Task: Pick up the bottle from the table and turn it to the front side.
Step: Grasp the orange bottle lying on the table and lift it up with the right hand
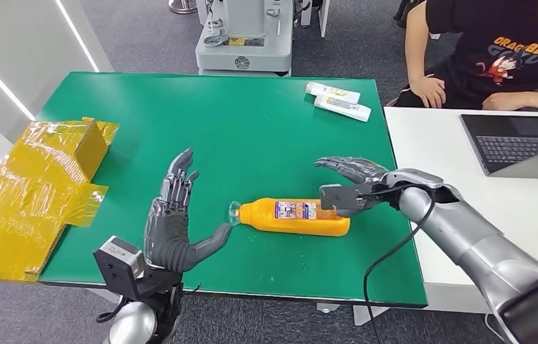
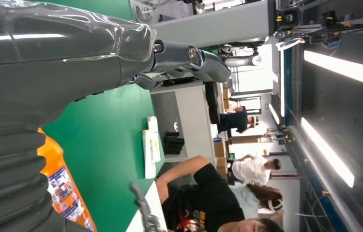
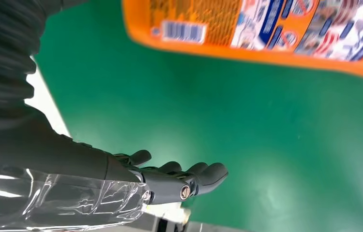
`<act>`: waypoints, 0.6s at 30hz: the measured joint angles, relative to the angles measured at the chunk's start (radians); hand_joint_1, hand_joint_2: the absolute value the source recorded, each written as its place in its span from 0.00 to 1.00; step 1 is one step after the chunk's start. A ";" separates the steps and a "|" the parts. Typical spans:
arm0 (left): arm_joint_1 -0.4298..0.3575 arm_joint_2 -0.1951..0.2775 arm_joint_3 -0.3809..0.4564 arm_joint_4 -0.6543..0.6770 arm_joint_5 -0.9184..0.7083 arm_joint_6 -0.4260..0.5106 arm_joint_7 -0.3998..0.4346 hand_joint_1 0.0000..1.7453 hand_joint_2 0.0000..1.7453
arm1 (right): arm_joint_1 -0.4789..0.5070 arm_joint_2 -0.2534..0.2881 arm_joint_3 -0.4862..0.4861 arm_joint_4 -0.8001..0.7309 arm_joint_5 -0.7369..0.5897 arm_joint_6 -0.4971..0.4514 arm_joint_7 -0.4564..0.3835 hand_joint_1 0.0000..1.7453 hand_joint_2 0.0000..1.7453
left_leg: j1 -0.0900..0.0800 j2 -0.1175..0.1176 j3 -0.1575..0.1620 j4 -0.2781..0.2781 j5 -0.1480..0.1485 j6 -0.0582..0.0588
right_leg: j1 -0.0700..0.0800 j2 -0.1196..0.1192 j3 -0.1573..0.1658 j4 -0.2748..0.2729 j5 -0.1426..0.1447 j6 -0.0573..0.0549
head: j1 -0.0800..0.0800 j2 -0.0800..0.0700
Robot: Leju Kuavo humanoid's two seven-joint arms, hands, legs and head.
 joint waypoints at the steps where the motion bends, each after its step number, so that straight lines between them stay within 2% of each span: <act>1: -0.005 0.000 -0.002 0.005 0.008 0.001 0.000 0.00 1.00 | 0.004 0.009 0.005 0.018 -0.002 -0.006 -0.004 0.00 1.00 | 0.000 0.000 0.000 0.000 0.000 0.000 | 0.000 0.000 0.000 0.000 0.000 0.000 | 0.000 0.000; 5: -0.023 0.000 -0.012 0.025 0.028 -0.005 -0.001 0.00 1.00 | 0.018 0.024 0.023 0.067 -0.012 -0.018 -0.008 0.00 1.00 | 0.000 0.000 0.000 0.000 0.000 0.000 | 0.000 0.000 0.000 0.000 0.000 0.000 | 0.000 0.000; 18: -0.073 0.000 -0.036 0.093 0.076 -0.023 -0.026 0.00 1.00 | 0.071 0.015 0.032 0.106 -0.028 -0.050 -0.008 0.00 1.00 | 0.000 0.001 0.000 0.001 0.000 0.000 | 0.000 0.001 0.000 0.000 0.000 0.000 | 0.000 0.000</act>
